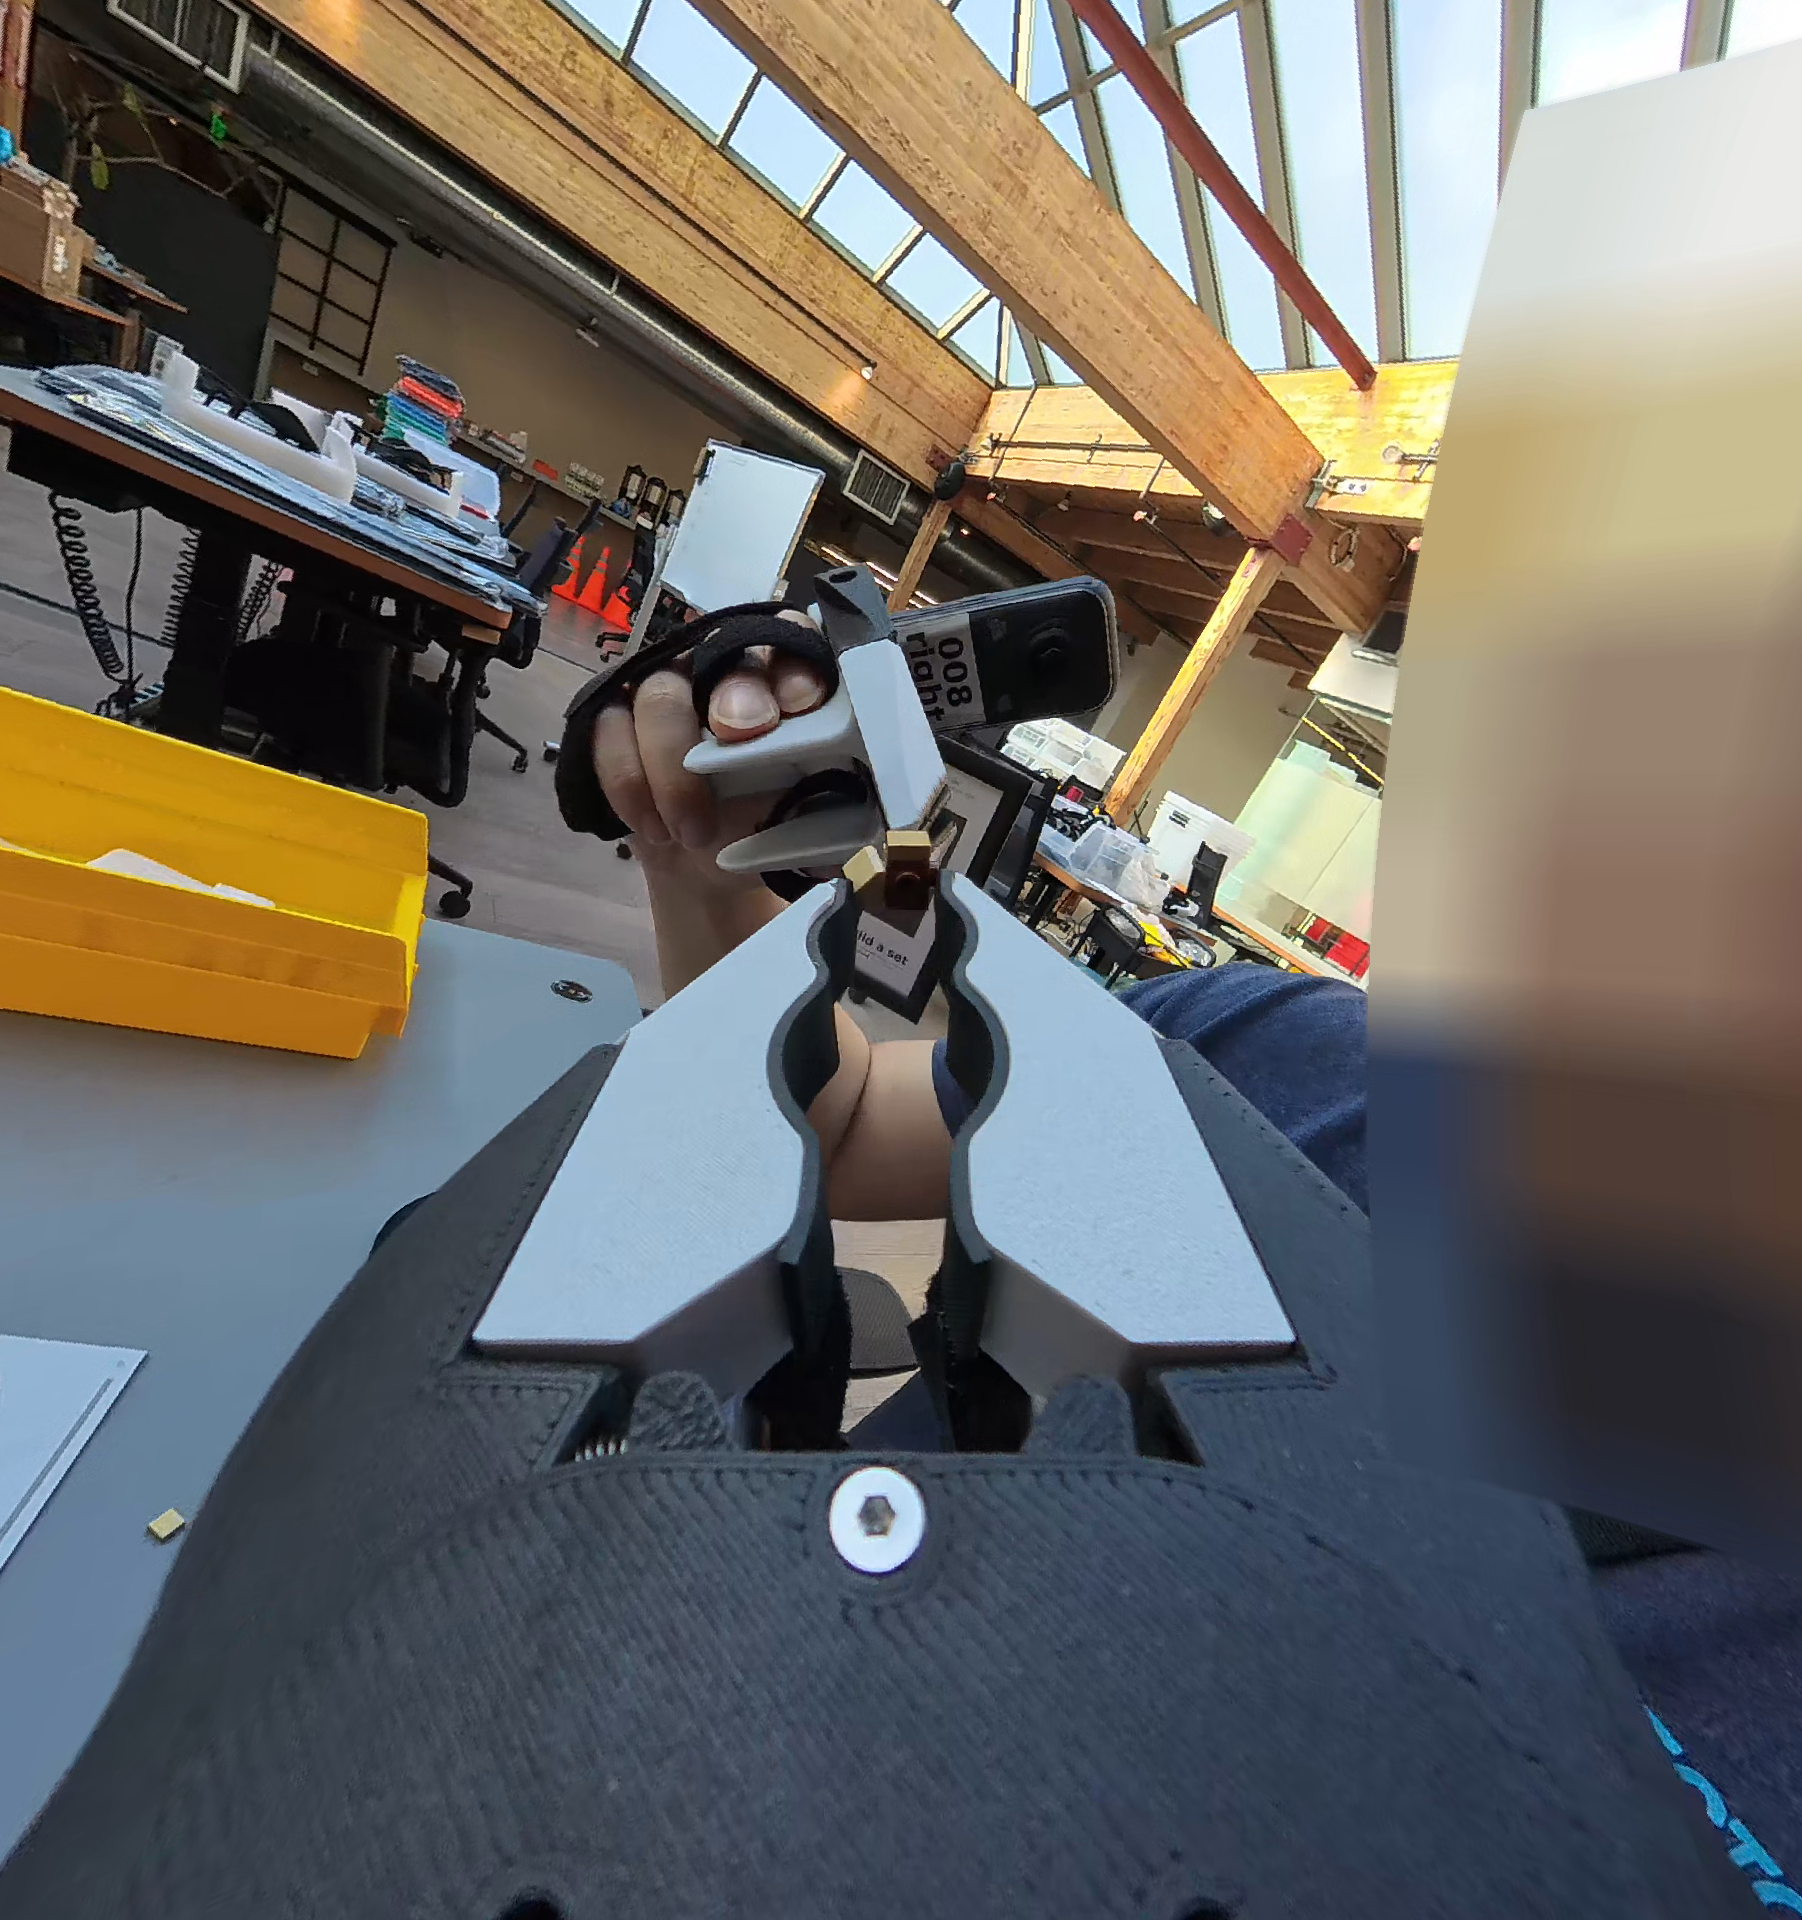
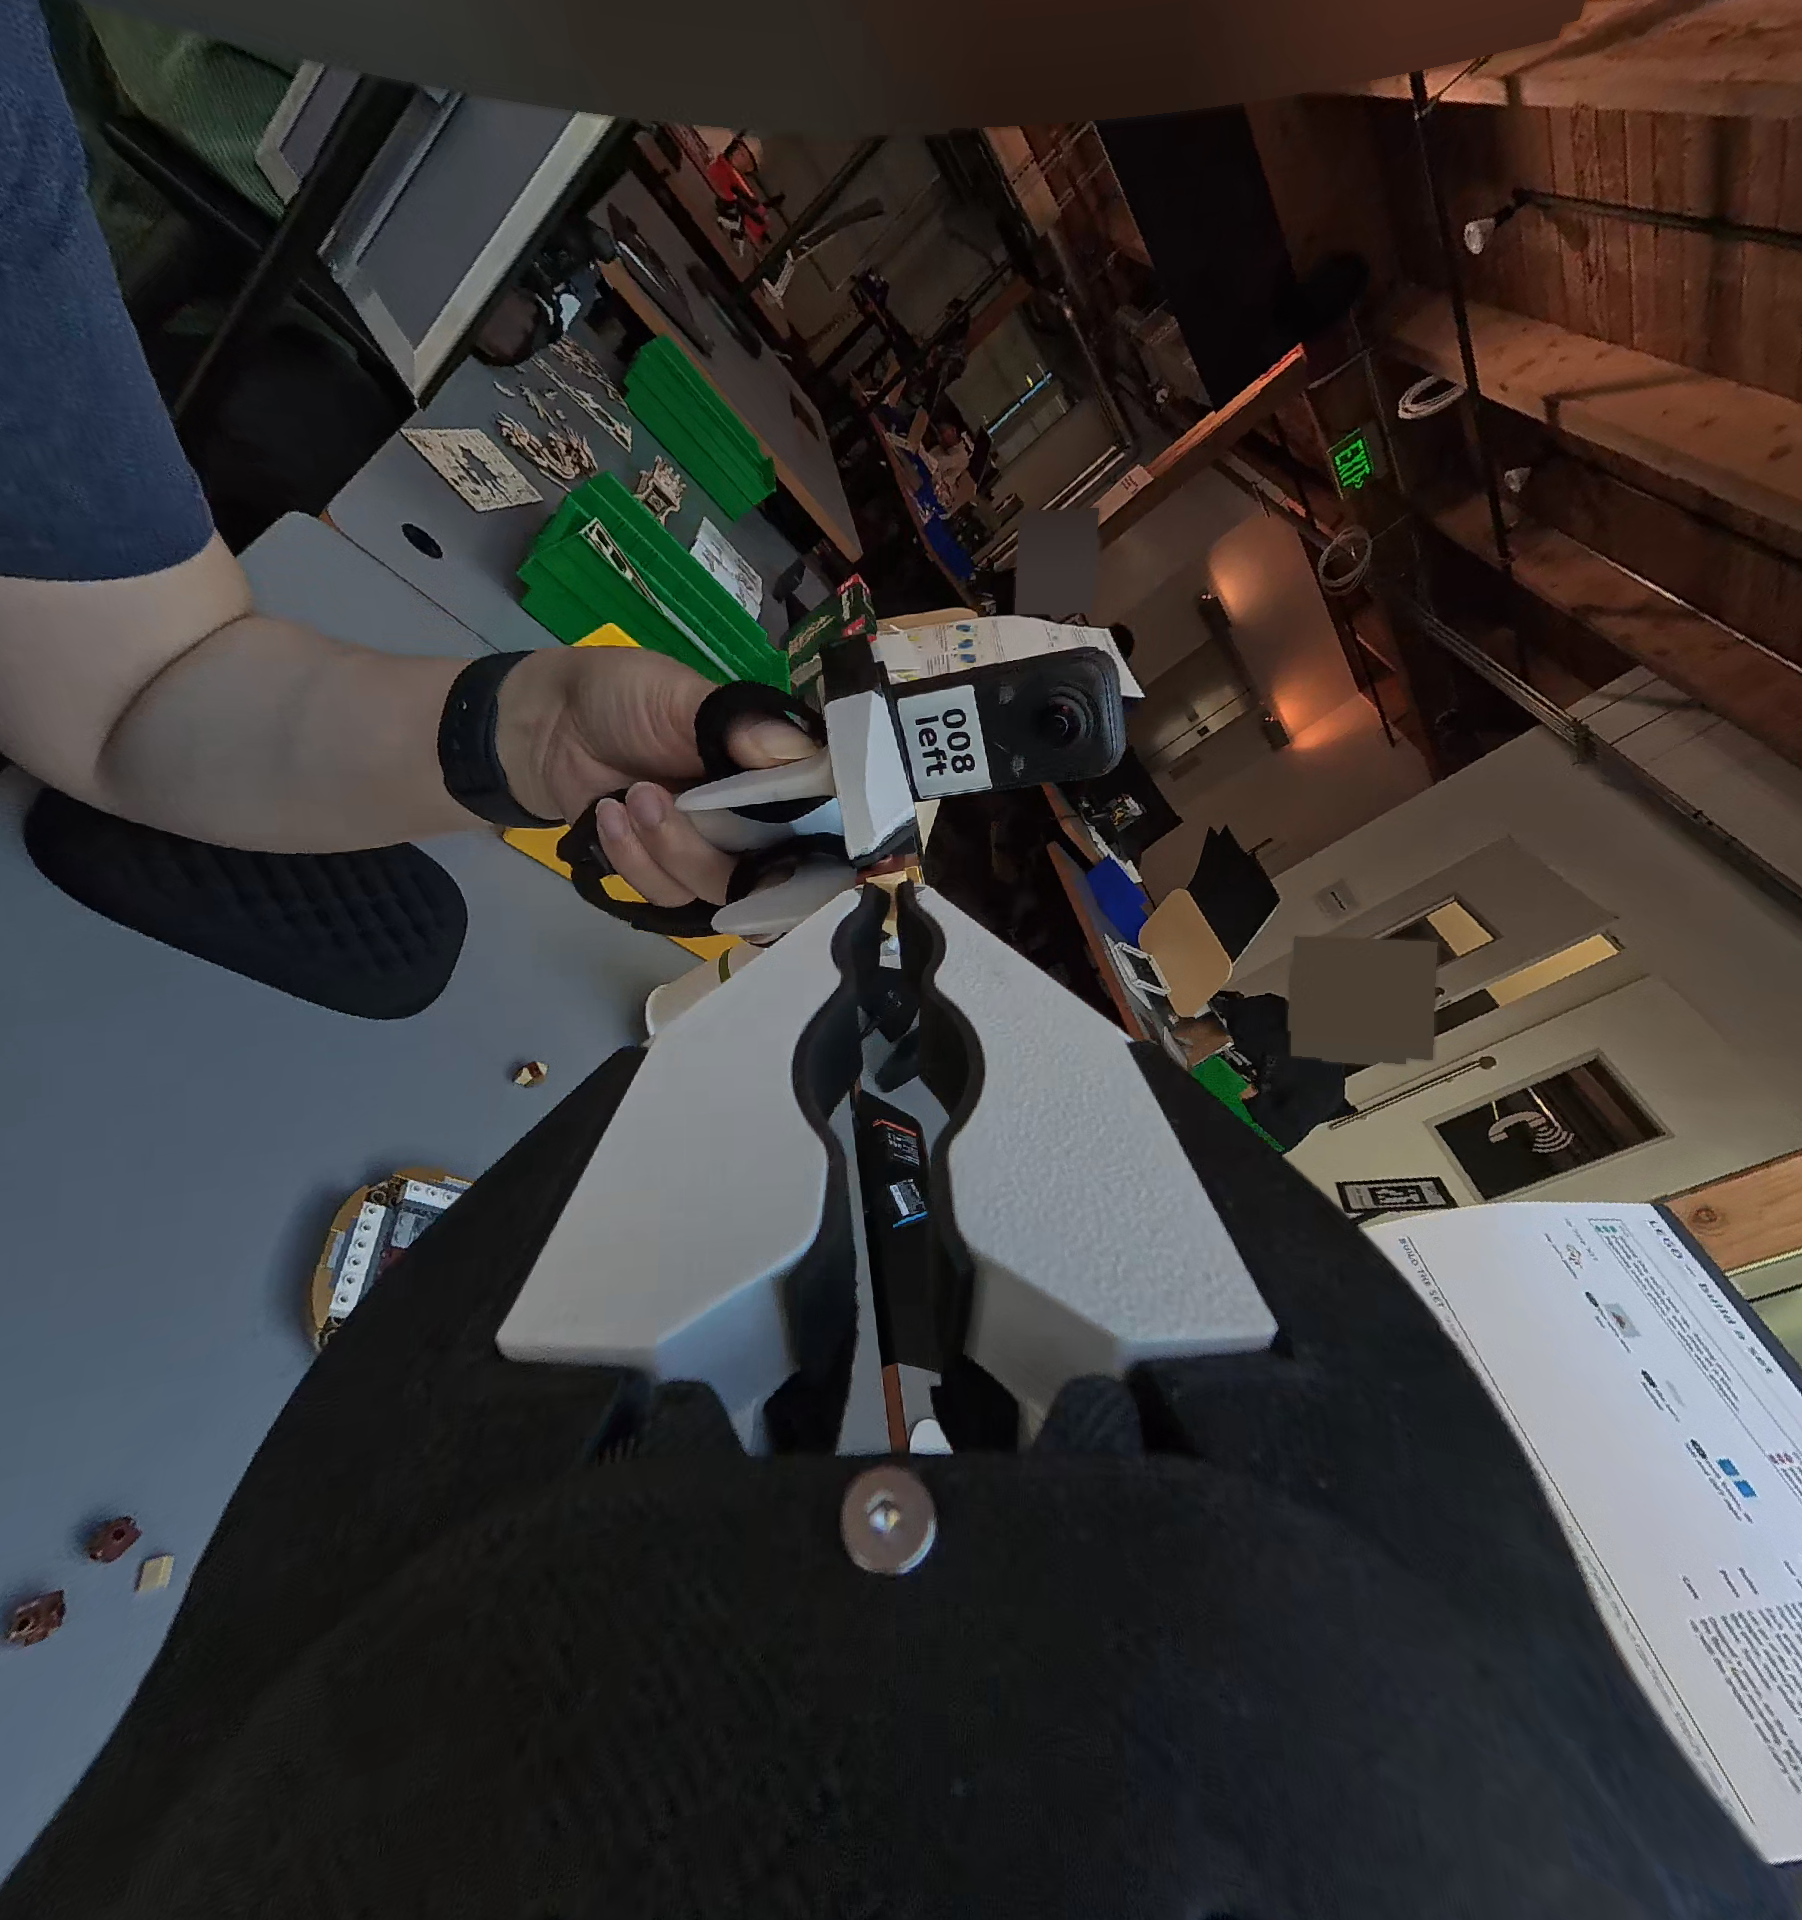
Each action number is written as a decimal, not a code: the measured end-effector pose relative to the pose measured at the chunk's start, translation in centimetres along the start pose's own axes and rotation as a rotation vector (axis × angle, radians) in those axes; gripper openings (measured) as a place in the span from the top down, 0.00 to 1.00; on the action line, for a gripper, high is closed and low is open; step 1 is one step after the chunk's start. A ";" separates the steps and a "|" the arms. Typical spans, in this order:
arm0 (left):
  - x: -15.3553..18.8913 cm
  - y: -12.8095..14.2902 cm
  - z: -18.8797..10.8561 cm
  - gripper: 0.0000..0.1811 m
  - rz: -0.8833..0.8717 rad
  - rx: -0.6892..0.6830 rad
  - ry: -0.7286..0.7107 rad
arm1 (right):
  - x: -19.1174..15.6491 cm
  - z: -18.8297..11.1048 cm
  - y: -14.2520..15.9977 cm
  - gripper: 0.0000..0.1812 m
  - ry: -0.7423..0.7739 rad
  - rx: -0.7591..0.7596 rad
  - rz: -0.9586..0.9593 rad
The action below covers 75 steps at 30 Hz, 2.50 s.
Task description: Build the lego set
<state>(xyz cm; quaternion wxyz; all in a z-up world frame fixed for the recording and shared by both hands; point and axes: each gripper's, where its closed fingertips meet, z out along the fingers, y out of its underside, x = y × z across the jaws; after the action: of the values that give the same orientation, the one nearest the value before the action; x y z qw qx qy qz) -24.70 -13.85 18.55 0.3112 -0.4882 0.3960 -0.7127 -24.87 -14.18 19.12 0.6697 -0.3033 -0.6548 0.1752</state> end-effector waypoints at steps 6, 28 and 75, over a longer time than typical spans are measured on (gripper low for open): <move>-0.2 -0.4 -1.5 0.93 -0.025 0.031 0.045 | 0.3 1.5 0.5 0.99 -0.045 -0.064 0.009; 1.7 -1.7 -3.0 0.93 -0.022 0.127 0.096 | 1.2 3.4 -1.5 0.99 -0.038 -0.013 0.018; 1.3 -1.5 -2.9 0.93 -0.033 0.120 0.089 | 0.9 3.4 -1.1 0.96 -0.086 -0.027 0.045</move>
<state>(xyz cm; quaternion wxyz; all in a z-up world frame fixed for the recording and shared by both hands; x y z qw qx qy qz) -28.00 -13.43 19.84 0.3104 -0.4430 0.3580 -0.7611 -28.29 -13.82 20.34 0.6327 -0.3190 -0.6784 0.1943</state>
